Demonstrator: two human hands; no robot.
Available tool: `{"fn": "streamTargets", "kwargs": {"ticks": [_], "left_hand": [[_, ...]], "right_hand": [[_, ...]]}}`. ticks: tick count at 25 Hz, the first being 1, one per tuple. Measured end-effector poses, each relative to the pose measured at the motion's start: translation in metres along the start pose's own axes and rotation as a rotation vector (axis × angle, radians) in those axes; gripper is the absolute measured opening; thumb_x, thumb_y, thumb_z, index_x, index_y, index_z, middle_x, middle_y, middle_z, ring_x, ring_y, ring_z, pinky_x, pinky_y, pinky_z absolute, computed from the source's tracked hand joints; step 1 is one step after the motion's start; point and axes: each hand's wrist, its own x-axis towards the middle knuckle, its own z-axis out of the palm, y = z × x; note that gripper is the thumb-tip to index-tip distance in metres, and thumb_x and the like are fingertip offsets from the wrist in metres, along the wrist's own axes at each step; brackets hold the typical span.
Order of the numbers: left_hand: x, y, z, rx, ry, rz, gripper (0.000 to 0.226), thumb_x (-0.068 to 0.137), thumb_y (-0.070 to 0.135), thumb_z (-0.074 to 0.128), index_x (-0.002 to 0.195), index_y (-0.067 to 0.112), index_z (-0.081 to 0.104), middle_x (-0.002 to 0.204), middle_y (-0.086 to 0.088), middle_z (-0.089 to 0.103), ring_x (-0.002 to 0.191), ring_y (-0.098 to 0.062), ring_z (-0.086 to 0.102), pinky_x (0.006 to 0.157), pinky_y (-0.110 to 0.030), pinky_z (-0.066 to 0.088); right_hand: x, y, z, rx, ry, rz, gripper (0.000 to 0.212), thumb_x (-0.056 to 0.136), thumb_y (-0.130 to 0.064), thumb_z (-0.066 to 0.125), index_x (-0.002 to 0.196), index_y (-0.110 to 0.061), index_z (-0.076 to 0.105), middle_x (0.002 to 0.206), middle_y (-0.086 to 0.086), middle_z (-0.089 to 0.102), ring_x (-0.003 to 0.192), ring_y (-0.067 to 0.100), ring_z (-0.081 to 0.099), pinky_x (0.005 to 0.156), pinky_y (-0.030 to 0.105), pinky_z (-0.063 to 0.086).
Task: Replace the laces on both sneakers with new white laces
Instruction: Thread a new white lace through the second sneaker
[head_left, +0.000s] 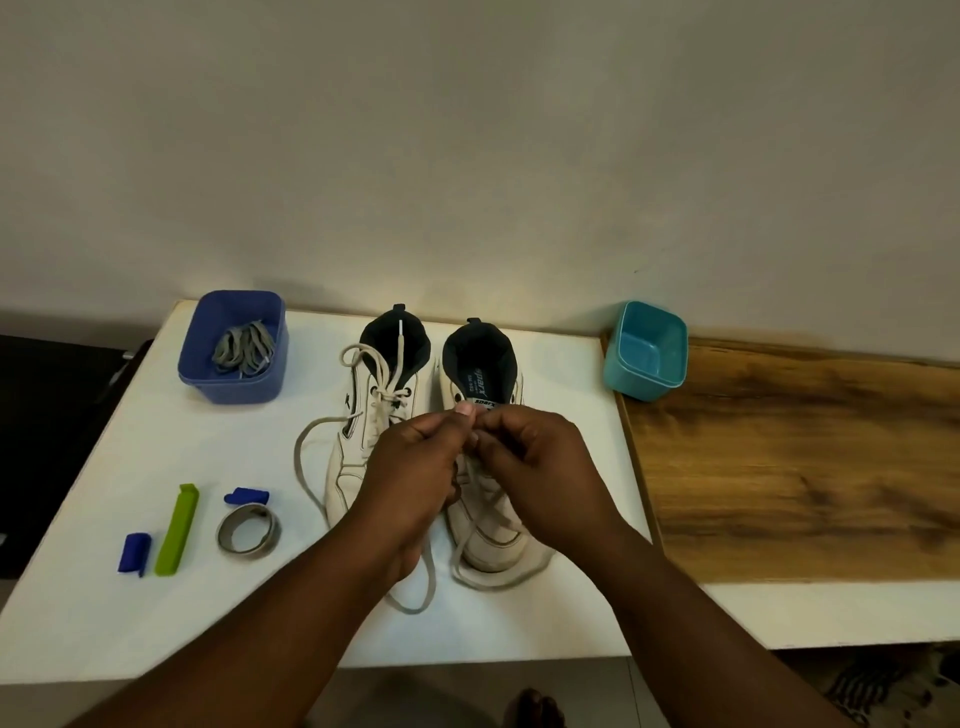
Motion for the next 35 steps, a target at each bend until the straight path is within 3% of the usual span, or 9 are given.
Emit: {"fn": "streamTargets", "kwargs": {"ticks": [4,7,10,12,18,22,25,29,35], "left_hand": [[0.000,-0.001,0.001,-0.045,-0.023,0.004,0.025,0.098,0.039,0.062,0.089,0.027,0.081,0.074,0.000,0.071,0.065,-0.010,0.063,0.066,-0.029,0.053],[0.006,0.000,-0.004,0.010,0.046,0.123,0.024,0.101,0.033,0.058,0.098,0.019,0.077,0.082,-0.001,0.076,0.071,-0.012,0.070,0.068,-0.029,0.058],[0.021,-0.003,-0.023,0.520,0.299,0.433,0.014,0.101,0.030,0.056,0.096,0.026,0.069,0.080,0.012,0.067,0.072,-0.004,0.061,0.066,-0.024,0.049],[0.021,-0.007,-0.024,0.771,0.302,0.530,0.017,0.099,0.041,0.058,0.088,0.030,0.066,0.074,0.015,0.063,0.071,-0.002,0.059,0.062,-0.021,0.043],[0.028,-0.022,-0.008,1.156,0.280,0.450,0.045,0.090,0.072,0.050,0.083,0.031,0.068,0.070,0.010,0.066,0.068,-0.009,0.061,0.060,-0.027,0.049],[0.026,-0.021,-0.007,1.138,0.252,0.461,0.031,0.094,0.057,0.055,0.088,0.030,0.069,0.077,0.008,0.069,0.072,-0.012,0.063,0.061,-0.028,0.049],[0.030,-0.022,-0.012,1.073,0.158,0.481,0.025,0.095,0.040,0.056,0.078,0.024,0.067,0.068,0.005,0.063,0.065,-0.013,0.060,0.059,-0.033,0.050],[0.038,-0.018,-0.021,1.037,0.038,0.463,0.041,0.097,0.032,0.059,0.057,0.030,0.050,0.052,0.005,0.047,0.052,-0.009,0.048,0.052,-0.026,0.029],[0.041,-0.018,-0.024,1.056,-0.017,0.455,0.033,0.100,0.035,0.058,0.070,0.023,0.064,0.061,0.003,0.057,0.060,-0.009,0.054,0.056,-0.027,0.034]], "right_hand": [[0.004,-0.004,-0.005,0.182,-0.019,0.050,0.010,0.099,-0.015,0.068,0.098,-0.017,0.078,0.085,-0.002,0.077,0.079,0.017,0.074,0.075,0.032,0.061],[0.006,0.005,-0.010,0.025,0.040,0.120,0.013,0.101,-0.018,0.061,0.092,-0.022,0.070,0.081,-0.003,0.072,0.075,0.011,0.068,0.071,0.033,0.059],[0.009,0.022,-0.017,-0.073,0.120,0.227,0.014,0.102,-0.022,0.053,0.092,-0.025,0.062,0.086,-0.005,0.071,0.082,0.013,0.066,0.081,0.046,0.058],[0.007,0.026,-0.015,-0.294,0.085,0.165,0.010,0.103,-0.026,0.052,0.097,-0.026,0.060,0.088,-0.007,0.069,0.080,0.012,0.064,0.077,0.042,0.057],[0.006,0.025,-0.002,-0.570,0.022,0.091,0.012,0.103,-0.034,0.053,0.102,-0.025,0.061,0.090,-0.005,0.068,0.077,0.013,0.060,0.065,0.029,0.045],[0.008,0.027,0.004,-0.574,0.044,0.049,0.011,0.100,-0.033,0.055,0.094,-0.028,0.062,0.085,-0.008,0.066,0.076,0.013,0.059,0.065,0.031,0.048],[0.009,0.028,0.010,-0.490,0.047,0.052,0.009,0.097,-0.029,0.056,0.091,-0.029,0.062,0.083,-0.008,0.065,0.075,0.012,0.059,0.067,0.036,0.053],[0.009,0.027,0.013,-0.469,0.048,0.036,0.012,0.098,-0.026,0.056,0.089,-0.025,0.063,0.082,-0.007,0.063,0.075,0.011,0.057,0.067,0.034,0.051],[0.009,0.020,0.012,-0.658,-0.030,0.063,0.015,0.096,-0.027,0.055,0.082,-0.022,0.054,0.078,-0.004,0.053,0.069,0.014,0.049,0.055,0.024,0.027]]}}
